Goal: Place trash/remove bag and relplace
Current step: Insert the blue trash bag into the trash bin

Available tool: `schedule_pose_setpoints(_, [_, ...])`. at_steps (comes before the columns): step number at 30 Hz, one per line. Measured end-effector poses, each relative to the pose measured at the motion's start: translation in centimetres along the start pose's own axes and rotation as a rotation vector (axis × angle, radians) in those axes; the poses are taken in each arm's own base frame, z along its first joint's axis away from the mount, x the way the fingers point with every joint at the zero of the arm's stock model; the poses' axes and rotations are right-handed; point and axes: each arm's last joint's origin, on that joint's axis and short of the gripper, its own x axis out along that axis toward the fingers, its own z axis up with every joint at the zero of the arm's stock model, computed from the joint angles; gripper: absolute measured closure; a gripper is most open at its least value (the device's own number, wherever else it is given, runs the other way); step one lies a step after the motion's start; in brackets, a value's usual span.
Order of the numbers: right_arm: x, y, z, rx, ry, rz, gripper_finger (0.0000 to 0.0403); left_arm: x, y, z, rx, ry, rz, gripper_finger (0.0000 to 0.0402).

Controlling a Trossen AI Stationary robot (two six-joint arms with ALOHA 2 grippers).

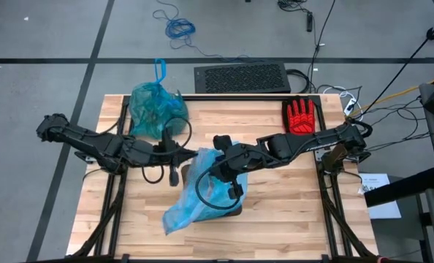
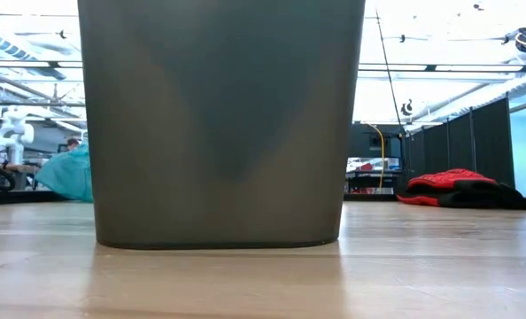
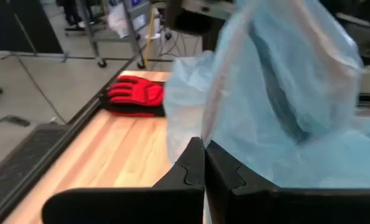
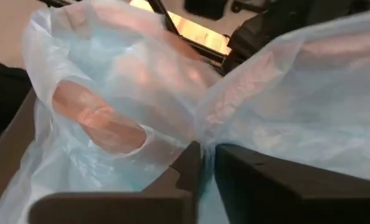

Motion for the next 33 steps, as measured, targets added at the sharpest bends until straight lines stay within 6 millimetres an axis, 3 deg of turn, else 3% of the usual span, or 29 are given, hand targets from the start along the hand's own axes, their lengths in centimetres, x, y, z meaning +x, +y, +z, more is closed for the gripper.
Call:
schedule_pose_setpoints(6, [-0.5,0.5,0.1,-0.039,0.009,-0.026,0.0285,-0.3,0.2,0.2,0.020,0.038,0.015,0.0401])
schedule_pose_setpoints(15, [-4.3,1.7,1.2,-0.130,-0.079,-0.006,0.0183,-0.3,0.3,-0.1,0.021,0.067,0.041,0.0401])
schedule_pose_setpoints(27, [-5.9,4.7,1.8,-0.234,-0.112,0.025,0.0172,-0.6,0.5,-0.1,0.014,0.069,0.068,0.0401])
schedule_pose_setpoints(33, [-7.1,4.1,0.1,-0.148,0.132,-0.164,0.0181,-1.2,0.7,0.1,0.006,0.054,0.066,0.0401])
